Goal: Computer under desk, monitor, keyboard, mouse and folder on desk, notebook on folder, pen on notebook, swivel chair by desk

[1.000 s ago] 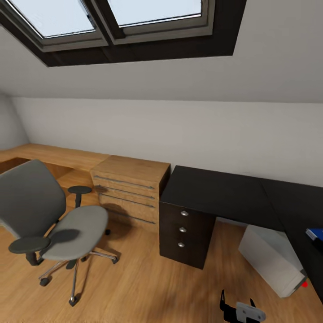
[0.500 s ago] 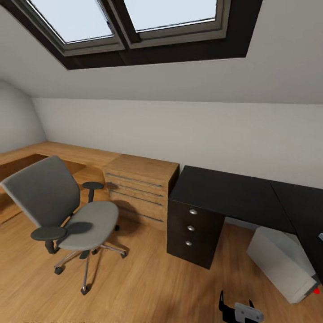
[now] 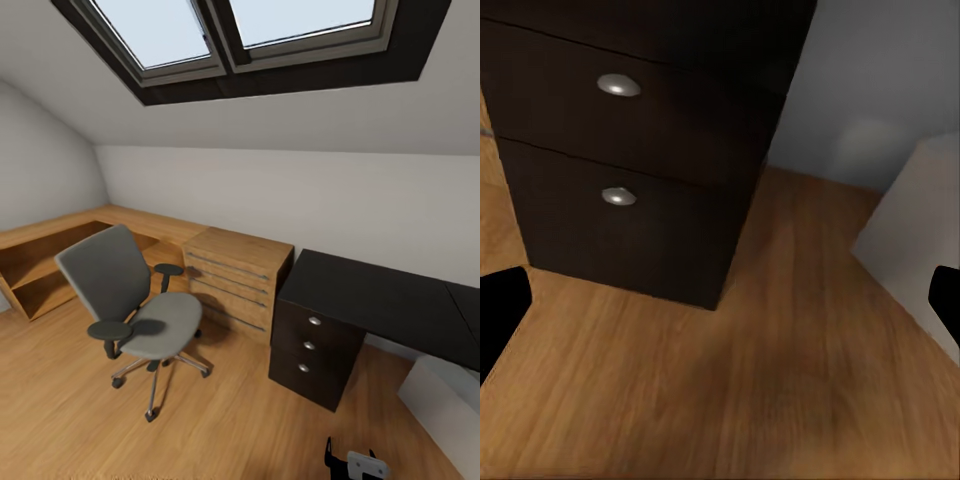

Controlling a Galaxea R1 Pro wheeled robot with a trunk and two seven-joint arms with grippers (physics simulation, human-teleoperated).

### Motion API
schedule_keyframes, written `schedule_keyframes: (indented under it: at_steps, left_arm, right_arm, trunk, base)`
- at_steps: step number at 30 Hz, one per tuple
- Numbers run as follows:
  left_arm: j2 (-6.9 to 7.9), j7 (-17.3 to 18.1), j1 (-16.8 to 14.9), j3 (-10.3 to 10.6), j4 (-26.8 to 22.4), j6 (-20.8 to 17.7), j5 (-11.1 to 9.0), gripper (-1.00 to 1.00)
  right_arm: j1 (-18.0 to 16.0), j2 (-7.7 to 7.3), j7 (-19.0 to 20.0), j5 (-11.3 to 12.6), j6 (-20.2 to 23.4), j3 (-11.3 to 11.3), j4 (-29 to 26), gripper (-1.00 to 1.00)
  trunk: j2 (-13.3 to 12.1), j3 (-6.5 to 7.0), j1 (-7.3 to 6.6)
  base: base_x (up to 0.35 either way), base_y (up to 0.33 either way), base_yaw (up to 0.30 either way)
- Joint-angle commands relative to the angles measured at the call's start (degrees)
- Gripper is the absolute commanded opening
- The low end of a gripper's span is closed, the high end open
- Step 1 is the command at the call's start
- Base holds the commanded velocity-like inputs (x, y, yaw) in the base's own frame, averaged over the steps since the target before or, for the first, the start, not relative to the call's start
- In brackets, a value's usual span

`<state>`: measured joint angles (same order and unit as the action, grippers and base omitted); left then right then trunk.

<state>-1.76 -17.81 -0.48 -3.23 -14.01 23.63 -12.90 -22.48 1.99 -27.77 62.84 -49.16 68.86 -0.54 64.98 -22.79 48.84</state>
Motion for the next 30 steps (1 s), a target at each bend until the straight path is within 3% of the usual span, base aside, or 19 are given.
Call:
schedule_keyframes:
  at_steps: [1,30]
  left_arm:
    - [-0.05,0.0,0.0,-0.3,0.0,0.2,0.0,1.00]
    - [0.22,1.0,0.0,0.0,0.1,-0.7,-0.1,1.00]
  right_arm:
    - [0.0,-0.02,-0.5,0.1,0.0,0.5,-0.1,1.00]
    - [0.0,-0.21,-0.5,0.0,0.0,0.6,0.0,1.00]
  trunk:
    - [0.0,-0.06,0.00]
    - [0.0,-0.06,0.00]
  base:
    - [0.000,0.000,0.288]
    - [0.000,0.000,0.288]
